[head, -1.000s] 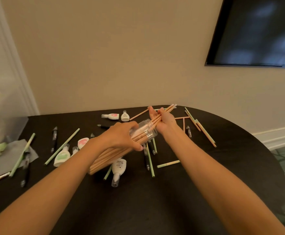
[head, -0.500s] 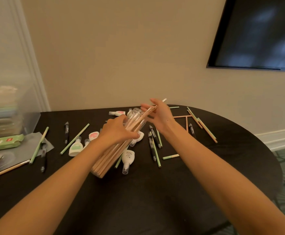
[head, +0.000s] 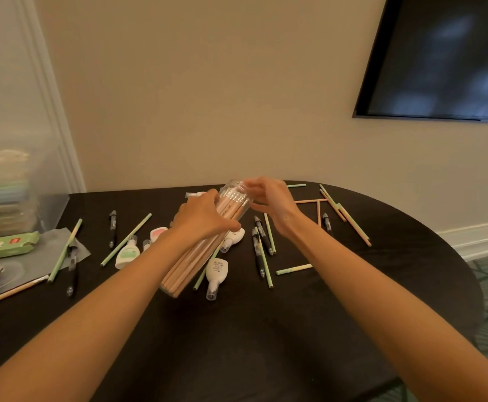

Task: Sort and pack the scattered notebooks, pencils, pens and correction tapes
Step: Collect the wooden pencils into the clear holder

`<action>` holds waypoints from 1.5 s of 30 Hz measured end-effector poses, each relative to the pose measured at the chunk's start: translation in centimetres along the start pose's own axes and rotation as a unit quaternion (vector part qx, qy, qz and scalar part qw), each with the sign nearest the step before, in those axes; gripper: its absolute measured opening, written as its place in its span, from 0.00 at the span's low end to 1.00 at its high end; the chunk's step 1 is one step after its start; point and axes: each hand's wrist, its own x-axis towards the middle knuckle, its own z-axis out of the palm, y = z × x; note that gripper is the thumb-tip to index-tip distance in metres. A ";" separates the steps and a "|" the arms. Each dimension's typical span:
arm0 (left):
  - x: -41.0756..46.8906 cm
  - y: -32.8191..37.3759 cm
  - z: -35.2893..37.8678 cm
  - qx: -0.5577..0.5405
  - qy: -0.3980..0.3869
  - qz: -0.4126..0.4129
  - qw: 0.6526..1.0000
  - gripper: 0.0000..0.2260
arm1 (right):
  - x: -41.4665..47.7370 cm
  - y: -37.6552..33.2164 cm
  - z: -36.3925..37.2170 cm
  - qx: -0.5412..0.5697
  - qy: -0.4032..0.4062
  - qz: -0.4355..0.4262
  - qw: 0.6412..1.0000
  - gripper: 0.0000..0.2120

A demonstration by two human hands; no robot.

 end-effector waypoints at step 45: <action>17.4 3.6 6.4 0.084 -0.051 -0.010 0.995 0.27 | 19.6 11.4 -13.9 -0.746 -0.125 -0.012 0.654 0.28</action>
